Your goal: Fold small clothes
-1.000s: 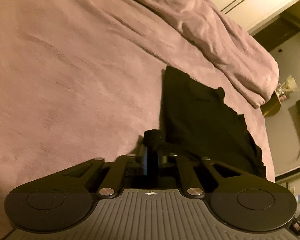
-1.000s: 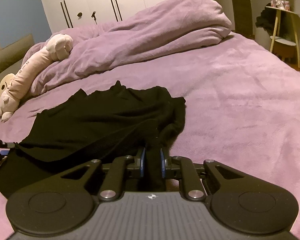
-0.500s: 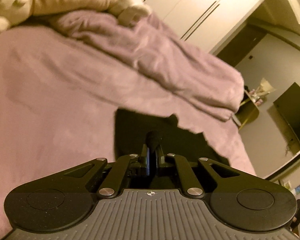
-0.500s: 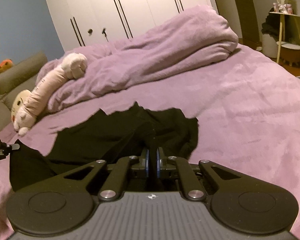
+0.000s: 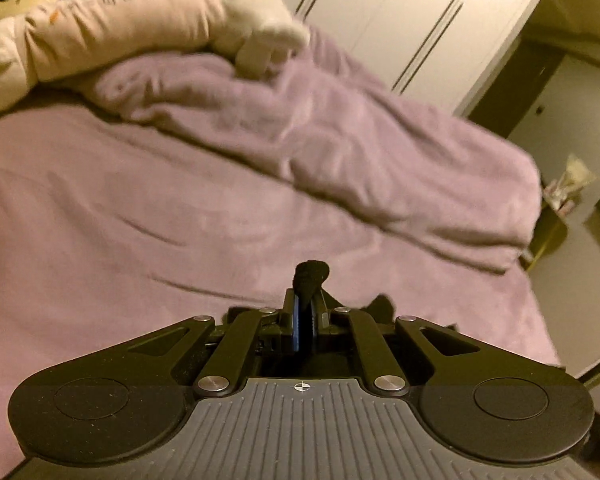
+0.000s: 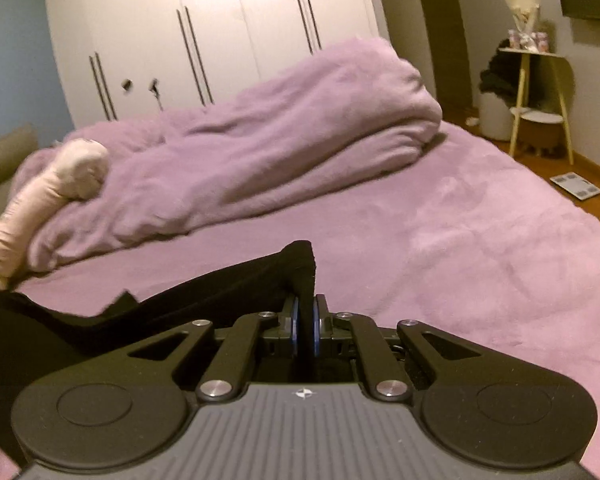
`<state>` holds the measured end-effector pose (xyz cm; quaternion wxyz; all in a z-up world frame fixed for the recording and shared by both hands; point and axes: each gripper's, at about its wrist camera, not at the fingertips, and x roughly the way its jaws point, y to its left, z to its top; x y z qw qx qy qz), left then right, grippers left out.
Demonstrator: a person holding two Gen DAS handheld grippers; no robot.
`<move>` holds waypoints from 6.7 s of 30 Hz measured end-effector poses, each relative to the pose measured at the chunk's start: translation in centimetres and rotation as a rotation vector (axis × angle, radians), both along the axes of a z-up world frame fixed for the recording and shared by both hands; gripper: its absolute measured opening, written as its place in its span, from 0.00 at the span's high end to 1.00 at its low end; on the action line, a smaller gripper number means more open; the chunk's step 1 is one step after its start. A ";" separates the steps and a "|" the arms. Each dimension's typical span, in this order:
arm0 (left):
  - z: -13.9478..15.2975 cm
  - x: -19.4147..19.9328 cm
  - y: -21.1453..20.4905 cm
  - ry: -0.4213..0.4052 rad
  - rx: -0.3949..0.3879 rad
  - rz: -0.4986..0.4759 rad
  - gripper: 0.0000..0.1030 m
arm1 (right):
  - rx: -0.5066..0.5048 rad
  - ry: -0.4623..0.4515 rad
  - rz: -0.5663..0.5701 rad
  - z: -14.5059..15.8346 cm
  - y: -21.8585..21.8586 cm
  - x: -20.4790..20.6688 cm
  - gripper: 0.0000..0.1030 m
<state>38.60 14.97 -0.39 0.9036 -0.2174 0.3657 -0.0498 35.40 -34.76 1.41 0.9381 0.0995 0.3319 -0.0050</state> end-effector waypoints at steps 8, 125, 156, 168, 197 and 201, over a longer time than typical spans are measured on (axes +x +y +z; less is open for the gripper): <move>0.4 3.7 -0.1 -0.043 0.073 0.043 0.93 | -0.060 0.019 -0.026 -1.7 0.7 4.0 0.94; -5.0 -7.0 1.6 0.106 -0.412 0.096 0.88 | 0.097 0.085 0.133 -2.3 10.3 -13.6 0.83; -4.3 -11.2 -12.6 0.204 -0.016 -0.123 0.52 | 0.486 0.160 0.139 -3.1 3.7 -8.7 0.43; -5.5 -10.5 -12.3 0.235 0.018 -0.144 0.48 | 0.467 0.221 0.218 -5.7 9.3 -2.6 0.73; -4.8 -10.2 -18.4 0.236 0.128 -0.259 0.44 | -0.040 0.096 0.013 -2.9 3.2 -7.3 0.79; -5.1 -10.1 -18.4 0.249 0.126 -0.248 0.44 | 0.168 0.091 0.013 -2.8 0.6 -8.2 0.61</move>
